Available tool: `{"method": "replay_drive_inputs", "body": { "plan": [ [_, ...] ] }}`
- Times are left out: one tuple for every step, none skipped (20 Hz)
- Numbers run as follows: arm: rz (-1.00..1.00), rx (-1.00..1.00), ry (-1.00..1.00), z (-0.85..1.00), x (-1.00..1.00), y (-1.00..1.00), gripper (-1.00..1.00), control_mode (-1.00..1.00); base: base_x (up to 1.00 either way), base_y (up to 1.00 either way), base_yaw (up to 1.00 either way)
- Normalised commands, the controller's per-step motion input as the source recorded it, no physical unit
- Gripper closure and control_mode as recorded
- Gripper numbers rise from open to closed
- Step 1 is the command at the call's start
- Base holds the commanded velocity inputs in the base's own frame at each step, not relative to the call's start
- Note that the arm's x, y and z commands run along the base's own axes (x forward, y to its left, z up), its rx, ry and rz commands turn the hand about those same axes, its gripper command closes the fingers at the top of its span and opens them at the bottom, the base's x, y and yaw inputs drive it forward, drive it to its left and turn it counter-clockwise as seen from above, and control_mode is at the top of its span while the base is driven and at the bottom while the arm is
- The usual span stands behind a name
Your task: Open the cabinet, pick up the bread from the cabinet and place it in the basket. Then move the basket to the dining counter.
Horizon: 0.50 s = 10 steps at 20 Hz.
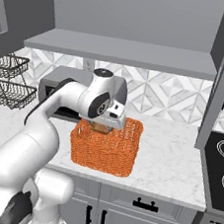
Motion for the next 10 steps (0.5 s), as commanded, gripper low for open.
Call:
{"method": "replay_drive_inputs", "body": {
  "plan": [
    [0.00, 0.00, 0.19, -0.41, 0.32, -0.14, 1.00, -1.00, 0.00, 0.00, 0.00],
    [0.00, 0.00, 0.15, -0.41, 0.34, -0.11, 1.00, -1.00, 0.00, 0.00, 0.00],
    [0.00, 0.00, 0.11, -0.40, 0.42, -0.04, 1.00, -1.00, 0.00, 0.00, 0.00],
    [0.00, 0.00, 0.11, -0.35, 0.44, -0.03, 1.00, -1.00, 0.00, 0.00, 0.00],
    [0.00, 0.00, 0.08, -0.38, 0.46, -0.06, 1.00, -1.00, 0.00, 0.00, 0.00],
    [0.00, 0.00, 0.06, -0.36, 0.46, -0.10, 1.00, -1.00, 0.00, 0.00, 0.00],
    [0.00, 0.00, 0.04, -0.36, 0.43, -0.16, 1.00, -1.00, 0.00, 0.00, 0.00],
    [0.00, 0.00, 0.00, -0.39, 0.39, -0.19, 1.00, -1.00, 0.00, 0.00, 0.00],
    [0.00, 0.00, 0.00, -0.43, 0.34, -0.19, 1.00, -1.00, 0.00, 0.00, 0.00],
    [0.00, 0.00, 0.00, -0.54, 0.31, -0.12, 1.00, -1.00, 0.00, 0.00, 0.00]
  ]
}}
